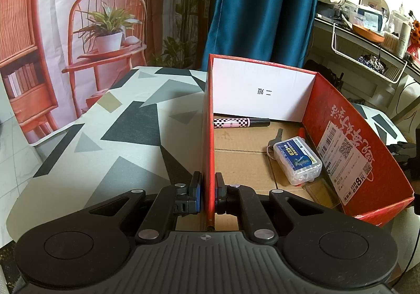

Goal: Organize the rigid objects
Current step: 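Return the right tool to the items and grasp the dark red tube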

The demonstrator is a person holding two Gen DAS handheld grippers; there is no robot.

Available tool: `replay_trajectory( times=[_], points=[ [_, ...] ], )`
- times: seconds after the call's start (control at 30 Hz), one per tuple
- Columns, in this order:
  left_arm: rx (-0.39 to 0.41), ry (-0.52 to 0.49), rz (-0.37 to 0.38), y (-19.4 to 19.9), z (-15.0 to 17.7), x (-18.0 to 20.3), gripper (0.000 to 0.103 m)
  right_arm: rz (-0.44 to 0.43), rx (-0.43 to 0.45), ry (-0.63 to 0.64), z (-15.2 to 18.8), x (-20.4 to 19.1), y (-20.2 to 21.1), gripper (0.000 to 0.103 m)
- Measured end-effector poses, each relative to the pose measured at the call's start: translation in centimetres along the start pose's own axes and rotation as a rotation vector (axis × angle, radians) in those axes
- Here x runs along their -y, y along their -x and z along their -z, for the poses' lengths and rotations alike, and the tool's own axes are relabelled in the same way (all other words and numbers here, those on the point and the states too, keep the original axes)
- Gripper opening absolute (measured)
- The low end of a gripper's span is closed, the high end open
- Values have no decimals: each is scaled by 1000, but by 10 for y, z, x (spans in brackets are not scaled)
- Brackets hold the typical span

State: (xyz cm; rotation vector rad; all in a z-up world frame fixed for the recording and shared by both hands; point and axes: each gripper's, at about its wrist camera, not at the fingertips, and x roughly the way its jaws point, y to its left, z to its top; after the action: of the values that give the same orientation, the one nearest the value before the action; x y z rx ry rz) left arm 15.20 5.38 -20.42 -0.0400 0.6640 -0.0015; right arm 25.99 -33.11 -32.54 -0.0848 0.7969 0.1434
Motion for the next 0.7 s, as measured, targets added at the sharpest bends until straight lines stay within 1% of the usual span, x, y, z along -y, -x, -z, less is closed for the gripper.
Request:
replay_trajectory(
  times=[0.1, 0.37, 0.53, 0.63, 0.7],
  points=[
    [-1, 0, -2, 0, 0, 0, 10, -9, -15, -37, 0, 2, -1, 100],
    [-1, -2, -3, 0, 0, 1, 10, 5, 5, -88, 7, 0, 2, 99],
    [0, -2, -4, 0, 0, 1, 10, 14, 10, -106, 8, -8, 4, 99],
    [0, -2, -4, 0, 0, 1, 10, 39, -7, -165, 7, -15, 6, 99],
    [0, 0, -3, 0, -1, 1, 10, 49, -14, -173, 6, -25, 7, 99]
  ],
)
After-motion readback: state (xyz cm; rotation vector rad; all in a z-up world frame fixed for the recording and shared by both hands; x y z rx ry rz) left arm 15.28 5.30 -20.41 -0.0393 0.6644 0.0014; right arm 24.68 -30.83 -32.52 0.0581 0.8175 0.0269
